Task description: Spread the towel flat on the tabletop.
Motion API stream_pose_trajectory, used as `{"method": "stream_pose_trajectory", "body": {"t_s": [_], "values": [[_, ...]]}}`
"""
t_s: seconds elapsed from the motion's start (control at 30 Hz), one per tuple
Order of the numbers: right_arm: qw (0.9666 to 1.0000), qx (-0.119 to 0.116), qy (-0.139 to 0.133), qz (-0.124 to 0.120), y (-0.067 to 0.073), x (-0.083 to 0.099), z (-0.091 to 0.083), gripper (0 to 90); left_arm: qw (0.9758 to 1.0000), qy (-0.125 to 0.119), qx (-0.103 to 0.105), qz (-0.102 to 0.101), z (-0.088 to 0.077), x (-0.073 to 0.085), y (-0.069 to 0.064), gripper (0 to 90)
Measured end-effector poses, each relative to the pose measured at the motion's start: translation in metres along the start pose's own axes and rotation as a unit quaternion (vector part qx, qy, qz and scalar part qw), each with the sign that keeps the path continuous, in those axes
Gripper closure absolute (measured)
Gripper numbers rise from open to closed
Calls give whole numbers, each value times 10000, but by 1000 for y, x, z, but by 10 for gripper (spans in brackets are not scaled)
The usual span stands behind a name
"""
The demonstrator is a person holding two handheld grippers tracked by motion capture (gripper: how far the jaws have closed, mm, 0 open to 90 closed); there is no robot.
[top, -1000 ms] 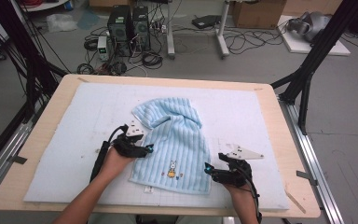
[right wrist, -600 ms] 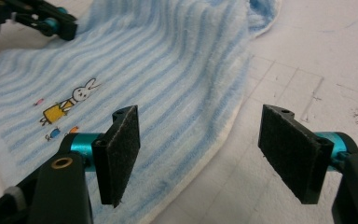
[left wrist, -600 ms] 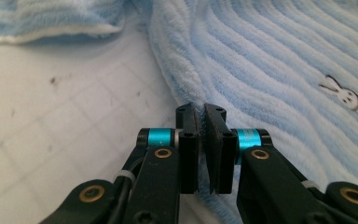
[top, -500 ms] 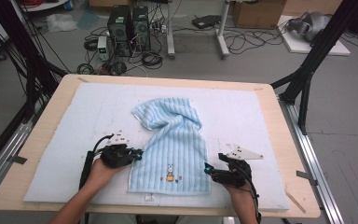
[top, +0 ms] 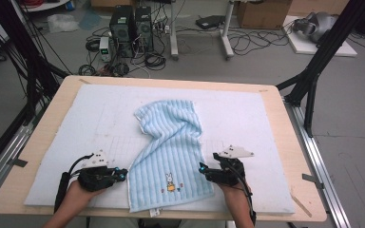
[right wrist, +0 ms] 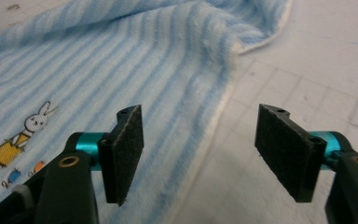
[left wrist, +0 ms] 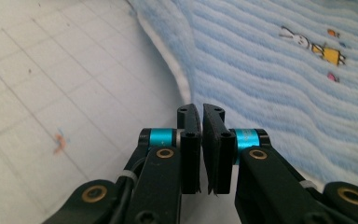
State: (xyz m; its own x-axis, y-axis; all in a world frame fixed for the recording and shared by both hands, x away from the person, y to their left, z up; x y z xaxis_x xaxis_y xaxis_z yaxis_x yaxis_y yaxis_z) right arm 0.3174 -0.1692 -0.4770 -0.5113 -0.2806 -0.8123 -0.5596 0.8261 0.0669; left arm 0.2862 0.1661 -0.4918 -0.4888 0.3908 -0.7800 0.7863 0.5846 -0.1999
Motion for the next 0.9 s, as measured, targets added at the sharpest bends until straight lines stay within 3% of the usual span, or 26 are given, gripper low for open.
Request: {"method": "stream_pose_trajectory", "body": {"t_s": [0.13, 0.2, 0.27, 0.37, 0.47, 0.63, 0.8, 0.9], "values": [[9996, -37, 192, -198, 8, -4, 16, 465, 9995, -168, -235, -126, -3, -4, 8, 732], [9986, -105, 423, -316, 15, -2, 29, 518, 9988, -297, -327, -203, -4, -9, 12, 653], [9978, 10, 497, -430, 18, -2, 36, 558, 9978, -418, -417, -309, -3, -16, 17, 594], [9977, -47, 518, -423, 19, -2, 36, 739, 9958, -582, -522, -468, 0, -26, 26, 518], [9966, -241, 626, -470, 21, 1, 30, 844, 9940, -730, -537, -611, 3, -37, 33, 457], [9931, -589, 797, -632, 30, 12, 13, 855, 9911, -911, -553, -791, 3, -49, 46, 414], [9875, -1020, 938, -745, 43, 28, -11, 856, 9913, -864, -575, -809, 10, -58, 55, 415], [9857, -1108, 997, -789, 47, 36, -24, 847, 9911, -818, -626, -844, 19, -61, 61, 417]]}}
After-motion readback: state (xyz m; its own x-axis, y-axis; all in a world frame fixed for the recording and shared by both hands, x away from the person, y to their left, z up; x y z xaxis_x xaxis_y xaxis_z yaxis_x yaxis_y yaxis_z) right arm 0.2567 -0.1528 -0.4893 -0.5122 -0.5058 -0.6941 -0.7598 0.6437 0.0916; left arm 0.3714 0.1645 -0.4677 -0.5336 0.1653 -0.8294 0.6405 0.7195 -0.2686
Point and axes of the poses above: each handheld gripper's, and its own axes: z roughly forward along the jaws, x roughly out of its underside, y roughly to its left, the point moved 7 cm from there along z, roughly forward along the jaws, and after that the axes turned 4 degrees about x, right-handed, at the moved point
